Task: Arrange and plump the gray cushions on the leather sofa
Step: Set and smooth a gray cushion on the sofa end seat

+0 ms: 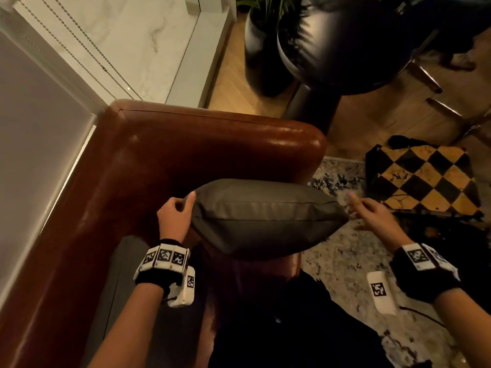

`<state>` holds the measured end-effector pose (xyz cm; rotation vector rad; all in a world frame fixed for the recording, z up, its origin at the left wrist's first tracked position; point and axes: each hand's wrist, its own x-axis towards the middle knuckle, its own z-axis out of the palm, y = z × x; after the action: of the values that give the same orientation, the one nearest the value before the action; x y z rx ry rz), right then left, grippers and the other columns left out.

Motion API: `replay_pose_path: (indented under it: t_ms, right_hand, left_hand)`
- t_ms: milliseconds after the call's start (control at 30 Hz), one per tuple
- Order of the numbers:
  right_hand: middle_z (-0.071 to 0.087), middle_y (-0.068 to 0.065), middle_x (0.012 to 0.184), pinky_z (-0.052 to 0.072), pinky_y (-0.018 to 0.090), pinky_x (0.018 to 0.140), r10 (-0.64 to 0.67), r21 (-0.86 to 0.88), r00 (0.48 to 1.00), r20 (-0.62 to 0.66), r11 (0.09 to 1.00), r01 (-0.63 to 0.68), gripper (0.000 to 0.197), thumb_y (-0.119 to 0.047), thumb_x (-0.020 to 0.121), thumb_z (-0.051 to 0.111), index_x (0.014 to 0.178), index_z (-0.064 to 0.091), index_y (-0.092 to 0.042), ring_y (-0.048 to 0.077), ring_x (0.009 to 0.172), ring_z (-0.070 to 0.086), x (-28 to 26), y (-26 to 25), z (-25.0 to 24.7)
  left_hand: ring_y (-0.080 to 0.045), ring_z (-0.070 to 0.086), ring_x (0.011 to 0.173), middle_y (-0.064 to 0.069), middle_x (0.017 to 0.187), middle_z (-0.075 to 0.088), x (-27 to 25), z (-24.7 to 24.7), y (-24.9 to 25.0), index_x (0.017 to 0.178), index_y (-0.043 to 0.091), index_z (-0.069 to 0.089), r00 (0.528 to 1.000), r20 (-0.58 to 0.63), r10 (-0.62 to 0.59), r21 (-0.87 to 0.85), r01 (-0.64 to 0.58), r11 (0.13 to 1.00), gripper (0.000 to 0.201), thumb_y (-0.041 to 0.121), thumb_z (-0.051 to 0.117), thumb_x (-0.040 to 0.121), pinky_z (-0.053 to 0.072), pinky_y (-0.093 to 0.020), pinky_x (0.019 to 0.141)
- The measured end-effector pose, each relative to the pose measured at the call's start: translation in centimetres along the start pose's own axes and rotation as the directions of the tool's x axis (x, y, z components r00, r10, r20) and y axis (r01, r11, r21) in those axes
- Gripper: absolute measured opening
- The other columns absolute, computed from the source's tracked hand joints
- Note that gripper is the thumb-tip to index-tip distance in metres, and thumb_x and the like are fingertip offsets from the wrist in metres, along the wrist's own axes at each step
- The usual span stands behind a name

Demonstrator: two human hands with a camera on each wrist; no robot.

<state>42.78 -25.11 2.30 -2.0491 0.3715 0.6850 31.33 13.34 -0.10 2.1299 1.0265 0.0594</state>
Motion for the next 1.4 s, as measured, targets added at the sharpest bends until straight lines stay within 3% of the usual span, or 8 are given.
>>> replay_pose_path:
  t_ms: [167, 367, 567, 800, 933, 1167, 1300, 1400]
  right_hand:
    - [0.069, 0.018, 0.094, 0.043, 0.032, 0.075, -0.210, -0.307, 0.976, -0.065, 0.935, 0.180, 0.023, -0.019, 0.088, 0.061, 0.097, 0.069, 0.001, 0.029, 0.090, 0.062, 2.5, -0.9, 4.5]
    - [0.068, 0.018, 0.097, 0.048, 0.038, 0.082, -0.172, -0.202, 0.936, -0.308, 0.973, 0.113, 0.039, -0.029, 0.076, 0.075, 0.098, 0.067, 0.002, 0.032, 0.093, 0.062, 3.2, 0.7, 4.0]
    - [0.042, 0.006, 0.052, 0.028, 0.030, 0.048, -0.177, -0.327, 0.942, -0.286, 0.942, 0.078, 0.051, -0.045, 0.087, 0.058, 0.050, 0.041, -0.013, 0.027, 0.064, 0.048, 1.3, 0.3, 3.8]
    - [0.048, 0.002, 0.063, 0.031, 0.026, 0.049, -0.628, -0.517, 0.778, 0.005, 0.665, 0.539, 0.036, -0.035, 0.094, 0.047, 0.069, 0.051, -0.009, 0.017, 0.055, 0.044, -2.9, -2.1, 10.1]
    - [0.065, 0.019, 0.080, 0.043, 0.036, 0.069, -0.452, -0.369, 0.862, -0.229, 0.860, 0.353, 0.037, -0.028, 0.097, 0.044, 0.088, 0.065, 0.001, 0.032, 0.076, 0.060, -1.8, 0.4, 4.1]
    - [0.053, 0.020, 0.098, 0.043, 0.043, 0.076, -0.355, -0.733, 0.912, -0.207, 0.674, 0.096, 0.041, -0.041, 0.091, 0.051, 0.101, 0.058, -0.002, 0.041, 0.100, 0.053, -0.2, 1.7, 4.0]
    - [0.035, 0.013, 0.145, 0.029, 0.053, 0.107, -0.568, -0.667, 0.796, 0.209, 0.513, 0.540, 0.095, -0.075, 0.072, 0.039, 0.147, 0.025, -0.019, 0.032, 0.135, 0.030, -3.1, -3.2, 10.1]
    - [0.037, 0.010, 0.149, 0.022, 0.049, 0.111, -0.547, -0.452, 0.740, 0.393, 0.585, 0.673, 0.076, -0.048, 0.081, 0.057, 0.144, 0.030, -0.017, 0.027, 0.140, 0.030, -4.6, -6.4, 14.8]
  left_hand:
    - [-0.037, 0.058, 0.102, -0.024, 0.101, 0.067, 0.1, -0.6, 0.0, 0.102, -0.006, 0.065, 0.998, -0.054, -0.010, 0.027, 0.012, 1.000, 0.036, 0.027, 0.061, 0.088, 0.039, -0.034, 0.084]
    - [-0.031, 0.062, 0.092, -0.021, 0.096, 0.069, -0.3, -1.2, 0.3, 0.095, -0.004, 0.067, 0.993, -0.095, -0.071, -0.037, 0.068, 0.997, 0.042, 0.035, 0.068, 0.081, 0.034, -0.022, 0.073]
    - [-0.031, 0.061, 0.105, -0.019, 0.105, 0.069, -2.5, -1.9, 0.2, 0.106, -0.001, 0.067, 0.997, -0.034, 0.070, -0.041, -0.071, 0.997, 0.033, 0.026, 0.055, 0.092, 0.039, -0.026, 0.085]
    - [-0.038, 0.052, 0.105, -0.026, 0.107, 0.056, -2.4, 0.4, 0.6, 0.100, -0.007, 0.057, 0.993, -0.119, 0.022, -0.054, -0.028, 0.998, 0.018, 0.008, 0.050, 0.091, 0.037, -0.038, 0.090]
    - [-0.041, 0.049, 0.103, -0.028, 0.101, 0.056, 0.4, -3.7, -2.1, 0.091, -0.006, 0.056, 0.974, -0.210, 0.083, 0.105, -0.062, 0.993, 0.014, 0.007, 0.049, 0.091, 0.037, -0.047, 0.087]
    - [-0.034, 0.054, 0.103, -0.018, 0.099, 0.062, -1.5, -1.2, 0.6, 0.087, 0.005, 0.058, 0.988, -0.066, 0.140, 0.037, -0.138, 0.990, 0.011, 0.014, 0.053, 0.091, 0.039, -0.044, 0.090]
    - [-0.032, 0.061, 0.091, -0.013, 0.088, 0.065, -3.8, 0.3, 4.2, 0.082, 0.009, 0.059, 0.965, 0.000, 0.261, -0.110, -0.260, 0.959, 0.013, 0.021, 0.055, 0.086, 0.046, -0.049, 0.086]
    - [-0.025, 0.062, 0.085, -0.006, 0.082, 0.065, -6.5, 1.5, 7.4, 0.079, 0.015, 0.059, 0.899, 0.093, 0.429, -0.197, -0.405, 0.893, 0.011, 0.021, 0.052, 0.085, 0.047, -0.040, 0.083]
